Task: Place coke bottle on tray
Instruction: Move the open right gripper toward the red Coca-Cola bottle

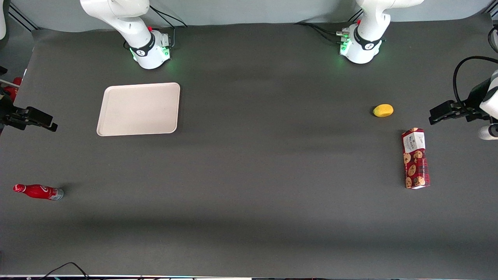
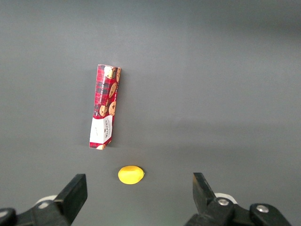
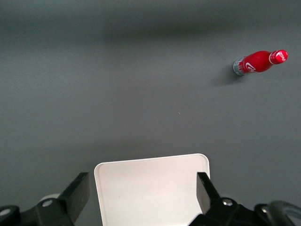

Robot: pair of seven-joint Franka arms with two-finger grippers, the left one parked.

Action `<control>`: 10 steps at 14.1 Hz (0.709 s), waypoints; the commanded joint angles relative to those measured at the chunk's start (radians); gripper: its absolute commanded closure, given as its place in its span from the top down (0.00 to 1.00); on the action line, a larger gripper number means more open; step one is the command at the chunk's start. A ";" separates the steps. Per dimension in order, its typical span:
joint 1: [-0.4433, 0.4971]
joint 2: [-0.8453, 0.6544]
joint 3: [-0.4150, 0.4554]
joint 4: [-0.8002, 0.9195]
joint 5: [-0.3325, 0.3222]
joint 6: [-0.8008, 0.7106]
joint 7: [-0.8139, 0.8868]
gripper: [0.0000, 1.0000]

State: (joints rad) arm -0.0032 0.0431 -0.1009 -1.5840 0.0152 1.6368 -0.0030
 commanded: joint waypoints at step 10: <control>0.000 -0.009 0.001 0.018 0.014 -0.008 -0.018 1.00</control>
State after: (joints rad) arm -0.0027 0.0387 -0.0982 -1.5787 0.0158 1.6369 -0.0071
